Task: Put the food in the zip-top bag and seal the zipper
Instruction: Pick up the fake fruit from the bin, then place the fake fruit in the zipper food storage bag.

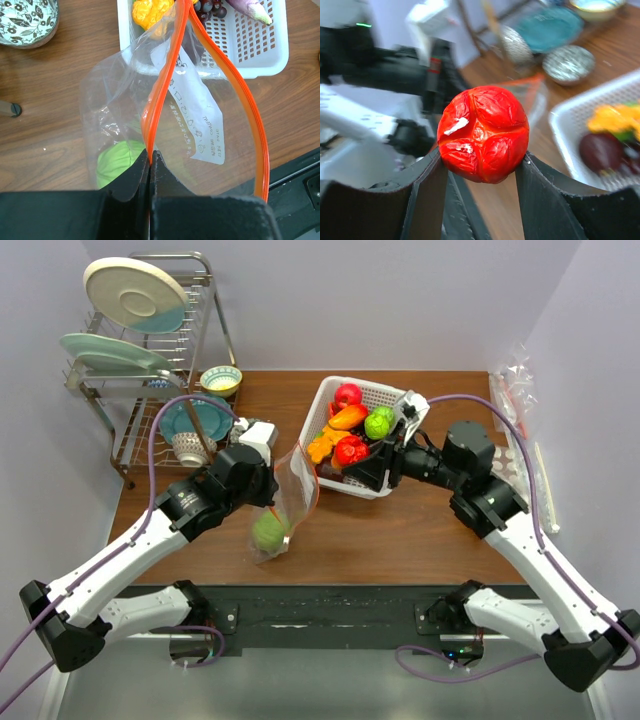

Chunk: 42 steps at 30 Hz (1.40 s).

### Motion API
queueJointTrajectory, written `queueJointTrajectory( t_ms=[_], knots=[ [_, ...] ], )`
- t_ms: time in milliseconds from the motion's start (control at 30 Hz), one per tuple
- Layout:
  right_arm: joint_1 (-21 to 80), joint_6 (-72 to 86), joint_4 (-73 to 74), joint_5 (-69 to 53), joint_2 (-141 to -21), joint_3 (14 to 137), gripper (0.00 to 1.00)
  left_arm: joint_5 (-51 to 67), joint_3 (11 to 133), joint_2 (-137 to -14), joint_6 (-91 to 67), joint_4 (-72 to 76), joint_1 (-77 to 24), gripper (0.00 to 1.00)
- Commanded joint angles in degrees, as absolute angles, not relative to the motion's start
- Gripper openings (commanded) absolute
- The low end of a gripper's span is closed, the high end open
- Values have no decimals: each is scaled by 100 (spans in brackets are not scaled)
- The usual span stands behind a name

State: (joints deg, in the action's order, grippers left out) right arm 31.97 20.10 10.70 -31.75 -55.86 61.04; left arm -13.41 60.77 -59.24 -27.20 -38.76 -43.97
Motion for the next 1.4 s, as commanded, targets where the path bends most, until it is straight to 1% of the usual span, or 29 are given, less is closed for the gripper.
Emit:
queueJointTrajectory(
  t_ms=[0,133,267,367,400,433,467,500,700,800,833,1000,1100,1200,1300,1367],
  knots=[
    [3374,2742,27,-4070,-5660,5880,44,-1336,6222,-5924,-2689,-3700,-4412,0],
    [3664,2576,131,-3815,-6081,6160,44,-1292,6284,-5924,-2716,-3700,-4412,0],
    [4260,2207,307,-3403,-6547,6503,44,-1292,6302,-5889,-2725,-3735,-4412,0],
    [4491,2075,422,-3138,-6977,6714,45,-1292,6293,-5862,-2742,-3753,-4412,0],
    [4491,2057,474,-2946,-7066,6819,64,-1301,6302,-5854,-2742,-3762,-4412,0],
    [4491,2065,640,-2796,-7214,6864,81,-1301,6302,-5845,-2742,-3770,-4412,0],
    [4500,2031,711,-2647,-7259,6908,89,-1309,6310,-5836,-2742,-3797,-4412,0],
    [4491,2004,764,-2498,-7295,6978,96,-1336,6328,-5819,-2742,-3823,-4412,0],
    [4500,1934,922,-1935,-7076,6979,96,-1468,6328,-5757,-2707,-3902,-4412,0],
    [4500,1916,1265,-1250,-6996,7057,96,-1485,6328,-5757,-2698,-3920,-4412,0],
    [4491,1907,1501,-717,-6996,7092,96,-1494,6328,-5757,-2698,-3929,-4412,0],
    [4474,2039,2021,438,-7092,7198,97,-1564,6328,-5730,-2672,-3946,-4412,0],
    [4264,2311,2101,396,-7207,7190,97,-1582,6328,-5704,-2654,-3964,-4421,0],
    [3912,2688,2004,-147,-7426,7120,96,-1600,6319,-5678,-2646,-3999,-4412,0],
    [3639,3066,1609,-683,-7637,6953,95,-1617,6293,-5625,-2646,-4008,-4421,0],
    [3542,3339,1284,-826,-7839,6908,95,-1635,6284,-5608,-2646,-3990,-4412,0]
  ],
)
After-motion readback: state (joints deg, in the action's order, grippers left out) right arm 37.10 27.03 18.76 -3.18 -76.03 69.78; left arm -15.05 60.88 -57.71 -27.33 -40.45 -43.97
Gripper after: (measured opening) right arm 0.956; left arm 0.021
